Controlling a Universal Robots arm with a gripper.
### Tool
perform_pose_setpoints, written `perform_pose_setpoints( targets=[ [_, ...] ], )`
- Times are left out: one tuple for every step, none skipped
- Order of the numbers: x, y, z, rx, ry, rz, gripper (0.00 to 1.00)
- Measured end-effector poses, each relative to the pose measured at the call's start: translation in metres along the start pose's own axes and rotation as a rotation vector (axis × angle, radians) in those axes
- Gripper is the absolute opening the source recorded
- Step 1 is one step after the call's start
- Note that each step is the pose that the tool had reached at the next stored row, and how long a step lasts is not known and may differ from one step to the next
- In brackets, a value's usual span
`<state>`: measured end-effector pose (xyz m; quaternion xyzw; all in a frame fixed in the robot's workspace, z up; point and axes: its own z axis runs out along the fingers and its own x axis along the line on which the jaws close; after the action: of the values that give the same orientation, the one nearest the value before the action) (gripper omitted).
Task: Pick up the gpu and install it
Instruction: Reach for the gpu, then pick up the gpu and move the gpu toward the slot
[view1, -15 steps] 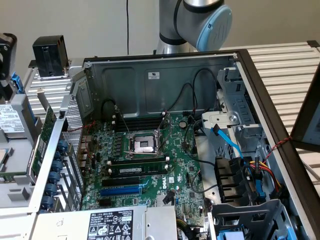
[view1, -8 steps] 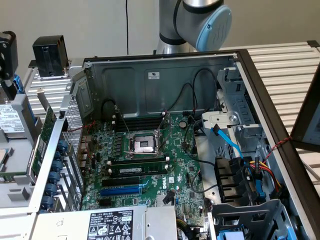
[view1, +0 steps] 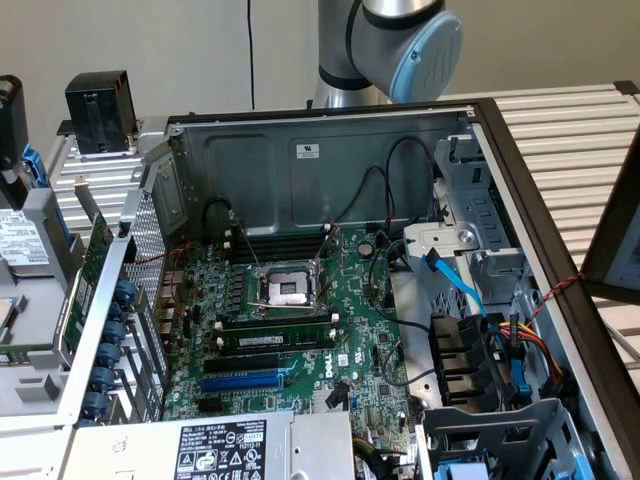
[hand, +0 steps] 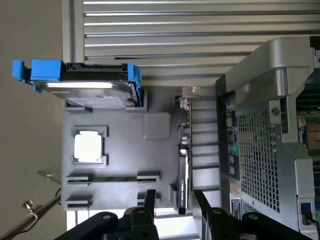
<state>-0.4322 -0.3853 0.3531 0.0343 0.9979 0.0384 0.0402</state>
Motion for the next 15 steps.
perform_pose_setpoints(
  targets=[
    [0.000, 0.0006, 0.0018, 0.0001, 0.0001, 0.000, 0.42],
    [0.000, 0.0018, 0.0037, 0.0001, 0.0001, 0.000, 0.42],
    [0.000, 0.0034, 0.0057, 0.0000, -0.0001, 0.000, 0.42],
    [-0.001, 0.0049, 0.0077, -0.0001, -0.0001, -0.001, 0.42],
    [-0.002, 0.0056, 0.0097, -0.0002, -0.0001, -0.001, 0.42],
    [-0.002, 0.0059, 0.0117, 0.0000, 0.0000, -0.001, 0.42],
    [-0.002, 0.0057, 0.0135, -0.0001, -0.0001, -0.001, 0.42],
    [-0.002, 0.0056, 0.0152, 0.0000, 0.0000, -0.001, 0.42],
    [-0.002, 0.0055, 0.0170, 0.0000, 0.0000, -0.001, 0.42],
    [-0.001, 0.0054, 0.0188, 0.0000, 0.0000, -0.001, 0.42],
    [-0.001, 0.0052, 0.0206, 0.0000, 0.0000, -0.001, 0.42],
    [-0.001, 0.0051, 0.0224, 0.0000, 0.0000, -0.001, 0.42],
    [-0.001, 0.0048, 0.0242, 0.0000, 0.0001, -0.002, 0.42],
    [-0.001, 0.0046, 0.0261, 0.0000, 0.0000, -0.002, 0.42],
    [-0.001, 0.0043, 0.0279, 0.0000, 0.0001, -0.002, 0.42]
  ],
)
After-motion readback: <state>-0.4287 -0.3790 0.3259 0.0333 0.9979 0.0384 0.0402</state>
